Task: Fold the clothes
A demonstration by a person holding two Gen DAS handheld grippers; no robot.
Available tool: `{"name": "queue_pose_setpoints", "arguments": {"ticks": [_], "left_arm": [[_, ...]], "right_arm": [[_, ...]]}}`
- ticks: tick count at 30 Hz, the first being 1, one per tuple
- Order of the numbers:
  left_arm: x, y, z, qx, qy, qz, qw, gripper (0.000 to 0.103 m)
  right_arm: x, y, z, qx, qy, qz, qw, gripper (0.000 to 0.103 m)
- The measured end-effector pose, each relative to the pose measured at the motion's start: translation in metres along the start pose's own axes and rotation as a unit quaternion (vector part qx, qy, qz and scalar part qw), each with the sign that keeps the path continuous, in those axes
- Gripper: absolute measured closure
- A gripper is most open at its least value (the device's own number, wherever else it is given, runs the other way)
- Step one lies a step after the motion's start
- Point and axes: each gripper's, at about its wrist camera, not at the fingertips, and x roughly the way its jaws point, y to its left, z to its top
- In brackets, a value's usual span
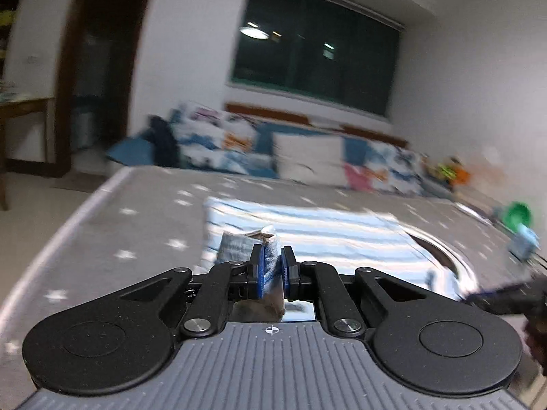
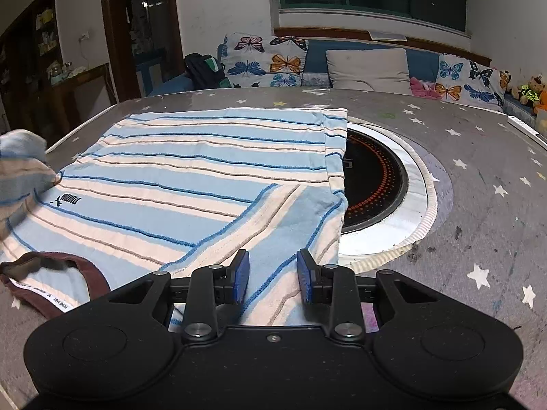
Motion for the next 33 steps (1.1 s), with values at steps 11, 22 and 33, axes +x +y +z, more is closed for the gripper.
{"name": "queue_pose_setpoints", "arguments": {"ticks": [11, 22, 33], "left_arm": [[0.028, -0.005, 0.003, 0.062, 0.087, -0.008, 0.9942, 0.072], [0.090, 0.039, 0.008, 0.009, 0.138, 0.006, 0.9904, 0.074], [0.101, 0.035, 0.008, 0.028, 0.134, -0.002, 0.9906, 0.066]], "right_arm": [[-0.008, -0.003, 0.006, 0.004, -0.010, 0.012, 1.000, 0.068], [0.008, -0.005, 0.009, 0.007, 0.002, 0.004, 1.000, 0.068], [0.027, -0.002, 0.035, -0.010, -0.005, 0.001, 1.000, 0.068]]}}
